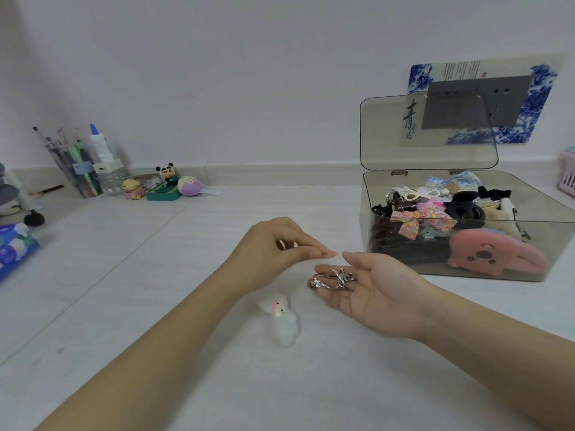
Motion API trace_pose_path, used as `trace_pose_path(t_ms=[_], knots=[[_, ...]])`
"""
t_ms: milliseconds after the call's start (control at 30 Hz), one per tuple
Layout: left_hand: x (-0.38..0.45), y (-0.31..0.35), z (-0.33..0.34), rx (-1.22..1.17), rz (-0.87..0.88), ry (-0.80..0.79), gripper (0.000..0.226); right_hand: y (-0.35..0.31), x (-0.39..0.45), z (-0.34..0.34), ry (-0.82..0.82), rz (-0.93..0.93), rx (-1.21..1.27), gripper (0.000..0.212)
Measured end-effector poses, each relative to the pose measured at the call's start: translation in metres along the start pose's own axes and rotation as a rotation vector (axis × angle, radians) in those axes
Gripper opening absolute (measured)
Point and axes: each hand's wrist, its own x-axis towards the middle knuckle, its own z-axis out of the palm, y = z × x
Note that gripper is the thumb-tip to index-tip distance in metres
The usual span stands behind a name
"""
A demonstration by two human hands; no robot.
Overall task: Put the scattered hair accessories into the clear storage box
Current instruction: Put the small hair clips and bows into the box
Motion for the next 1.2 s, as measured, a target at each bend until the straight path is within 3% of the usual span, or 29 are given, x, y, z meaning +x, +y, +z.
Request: trace_pose_path(t_ms=[100, 200, 267, 367, 567, 833, 933, 1033, 1100, 1200], knots=[[-0.001, 0.002, 0.008, -0.009, -0.001, -0.059, 0.011, -0.001, 0.0, -0.001, -0.032, 0.01, 0.069, 0.042], [0.007, -0.012, 0.0, 0.116, -0.024, 0.087, 0.014, 0.001, -0.001, 0.0, -0.016, 0.012, 0.06, 0.038], [0.014, -0.031, -0.013, 0.331, -0.12, 0.203, 0.021, 0.001, -0.002, 0.0, -0.015, 0.0, 0.049, 0.035], [0.016, -0.058, -0.029, 0.479, -0.312, 0.168, 0.033, 0.0, -0.002, -0.001, -0.005, -0.035, 0.062, 0.036], [0.019, -0.063, -0.029, 0.336, -0.331, 0.125, 0.027, 0.0, -0.003, 0.0, 0.004, -0.025, 0.031, 0.031], [0.015, -0.057, -0.02, 0.396, -0.215, 0.111, 0.016, 0.0, -0.003, -0.001, -0.001, -0.018, 0.004, 0.031], [0.014, -0.056, -0.019, 0.352, -0.237, 0.126, 0.023, 0.001, -0.003, -0.001, -0.006, -0.024, -0.002, 0.031], [0.008, -0.048, -0.019, 0.148, -0.243, 0.13, 0.033, 0.001, -0.005, -0.002, -0.008, -0.035, -0.002, 0.031], [0.001, -0.035, -0.022, 0.069, -0.229, 0.088, 0.033, 0.0, -0.007, -0.002, -0.004, -0.038, -0.004, 0.032], [-0.013, -0.012, -0.029, 0.133, -0.21, -0.095, 0.029, -0.002, -0.012, -0.002, 0.002, -0.03, -0.001, 0.03]])
